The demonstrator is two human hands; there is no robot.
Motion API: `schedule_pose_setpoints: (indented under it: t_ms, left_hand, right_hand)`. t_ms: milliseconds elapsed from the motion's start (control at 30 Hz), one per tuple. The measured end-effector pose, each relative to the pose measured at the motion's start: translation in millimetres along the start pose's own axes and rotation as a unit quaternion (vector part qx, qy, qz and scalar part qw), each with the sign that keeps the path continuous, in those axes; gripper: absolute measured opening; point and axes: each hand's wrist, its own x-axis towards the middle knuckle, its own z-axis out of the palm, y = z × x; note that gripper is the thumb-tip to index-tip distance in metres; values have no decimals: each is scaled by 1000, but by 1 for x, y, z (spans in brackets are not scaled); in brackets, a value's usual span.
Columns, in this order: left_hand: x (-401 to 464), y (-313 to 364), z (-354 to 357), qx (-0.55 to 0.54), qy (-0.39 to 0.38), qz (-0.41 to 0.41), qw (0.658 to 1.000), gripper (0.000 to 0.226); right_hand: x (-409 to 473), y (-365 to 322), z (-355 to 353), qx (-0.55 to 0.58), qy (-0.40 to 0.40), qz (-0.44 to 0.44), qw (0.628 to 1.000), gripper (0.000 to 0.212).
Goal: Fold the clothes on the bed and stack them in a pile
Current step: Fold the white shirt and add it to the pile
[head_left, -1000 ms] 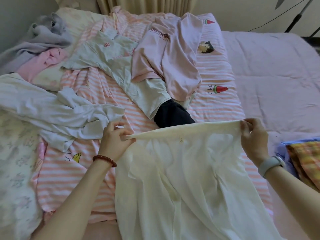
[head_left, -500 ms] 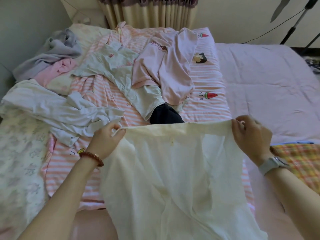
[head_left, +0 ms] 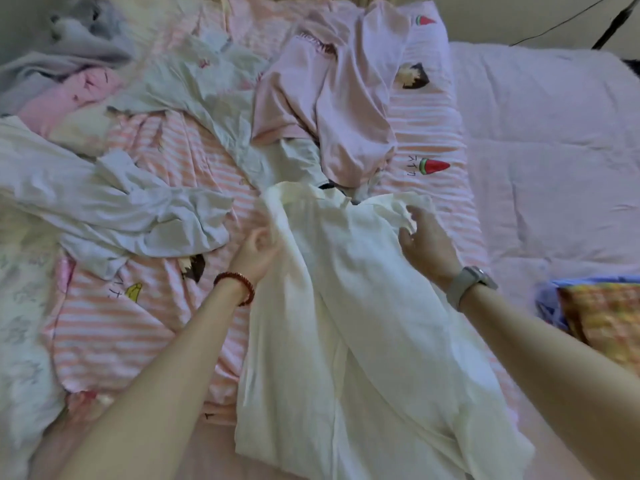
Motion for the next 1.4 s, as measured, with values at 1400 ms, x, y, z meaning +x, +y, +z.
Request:
schedule_pose_setpoints:
  t_ms: [1400]
  left_hand:
    - [-218, -189, 36, 172, -231, -46, 956, 30]
  right_hand:
    - [-185, 52, 107, 122, -73, 234, 962, 11]
